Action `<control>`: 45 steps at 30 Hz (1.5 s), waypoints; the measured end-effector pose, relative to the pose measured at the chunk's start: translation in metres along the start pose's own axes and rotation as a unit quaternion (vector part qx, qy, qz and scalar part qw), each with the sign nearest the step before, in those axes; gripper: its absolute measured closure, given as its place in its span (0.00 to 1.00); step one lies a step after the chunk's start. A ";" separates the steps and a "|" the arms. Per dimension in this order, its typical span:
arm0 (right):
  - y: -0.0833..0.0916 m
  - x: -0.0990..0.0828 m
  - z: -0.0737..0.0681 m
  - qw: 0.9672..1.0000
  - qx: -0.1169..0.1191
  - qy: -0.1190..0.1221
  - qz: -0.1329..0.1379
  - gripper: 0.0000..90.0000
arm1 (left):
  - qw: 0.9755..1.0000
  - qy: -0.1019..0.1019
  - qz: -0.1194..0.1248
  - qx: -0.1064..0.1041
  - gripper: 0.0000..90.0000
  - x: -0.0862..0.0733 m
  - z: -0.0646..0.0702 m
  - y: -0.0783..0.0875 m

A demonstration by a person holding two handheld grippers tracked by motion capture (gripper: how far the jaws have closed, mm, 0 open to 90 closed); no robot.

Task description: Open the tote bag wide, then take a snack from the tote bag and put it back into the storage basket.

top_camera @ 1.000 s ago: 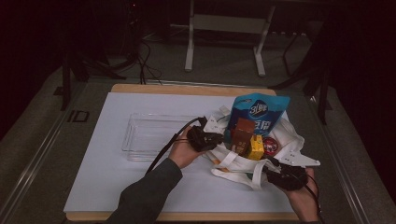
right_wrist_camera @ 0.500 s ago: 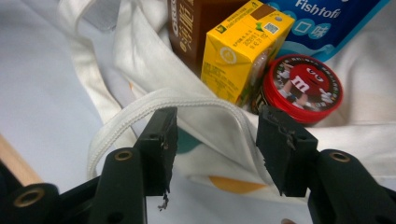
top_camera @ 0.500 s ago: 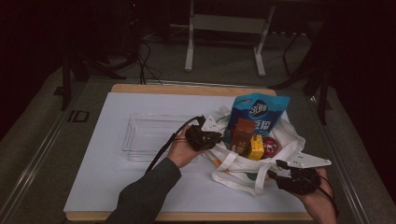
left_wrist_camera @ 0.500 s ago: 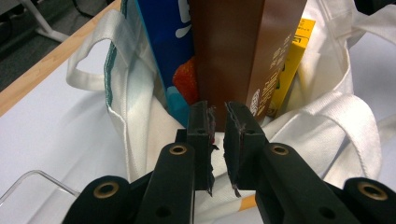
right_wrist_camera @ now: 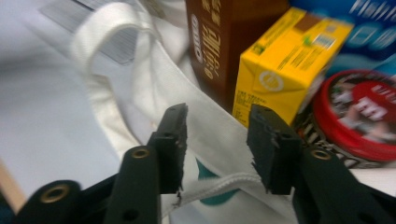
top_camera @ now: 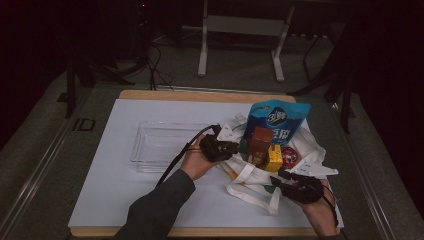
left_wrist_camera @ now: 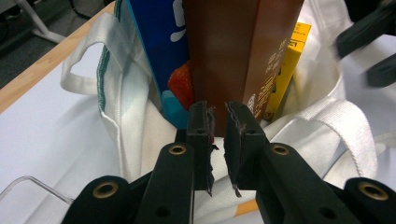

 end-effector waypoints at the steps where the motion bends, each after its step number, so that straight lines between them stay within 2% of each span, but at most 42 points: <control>1: -0.006 -0.002 0.001 1.000 0.000 -0.005 -0.003 0.69 | 1.000 0.000 0.001 0.000 0.90 0.000 0.000 0.000; 3: -0.018 -0.007 0.003 1.000 -0.001 -0.007 -0.016 0.77 | 1.000 0.002 0.001 0.000 0.90 0.000 -0.001 0.001; 4: -0.018 -0.007 0.003 1.000 -0.001 -0.007 -0.016 0.77 | 1.000 0.002 0.001 0.000 0.90 0.000 -0.001 0.001; 5: -0.031 -0.012 0.004 0.999 -0.003 -0.011 -0.032 0.84 | 1.000 0.002 0.003 0.000 0.90 0.000 -0.001 0.002; 6: -0.037 -0.015 0.004 0.999 -0.002 -0.010 -0.038 0.87 | 1.000 0.002 0.004 0.000 0.90 0.000 -0.001 0.002; 10: -0.049 -0.024 0.006 0.999 -0.007 -0.025 -0.033 0.91 | 1.000 0.002 0.005 0.001 0.89 0.001 0.000 0.003; 15: -0.053 -0.031 0.004 0.999 -0.019 -0.033 -0.022 0.92 | 1.000 0.002 0.007 -0.003 0.88 0.002 0.000 0.001; 26: -0.053 -0.033 0.003 0.999 -0.022 -0.042 -0.014 0.92 | 1.000 0.004 0.002 -0.006 0.86 0.002 0.002 -0.010; 32: -0.053 -0.034 0.003 0.999 -0.021 -0.042 -0.013 0.92 | 1.000 0.003 -0.013 -0.011 0.90 0.000 0.004 -0.021; 35: -0.053 -0.034 0.003 0.999 -0.022 -0.042 -0.011 0.92 | 0.999 -0.015 -0.031 -0.016 0.93 0.000 0.011 -0.029; 38: -0.053 -0.034 0.003 0.999 -0.021 -0.043 -0.010 0.93 | 0.999 -0.017 -0.037 -0.018 0.96 0.000 0.014 -0.035; 41: -0.053 -0.036 0.003 0.999 -0.022 -0.044 -0.007 0.93 | 0.998 -0.010 -0.041 -0.042 0.99 -0.001 0.016 -0.039; 43: -0.053 -0.036 0.003 0.999 -0.021 -0.042 -0.007 0.93 | 0.998 -0.017 -0.040 -0.049 1.00 -0.001 0.020 -0.039; 45: -0.053 -0.036 0.003 0.999 -0.020 -0.043 -0.007 0.93 | 0.997 -0.020 -0.034 -0.065 1.00 0.001 0.024 -0.039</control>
Point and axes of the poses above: each handheld gripper's, and its own axes: y roughly backward along the jaws, x roughly out of its top, z roughly to its right, the point moved 1 cm from there along -y, roughly forward along the jaws, and after that the axes turned 7 degrees about x, right-handed, at the moved point
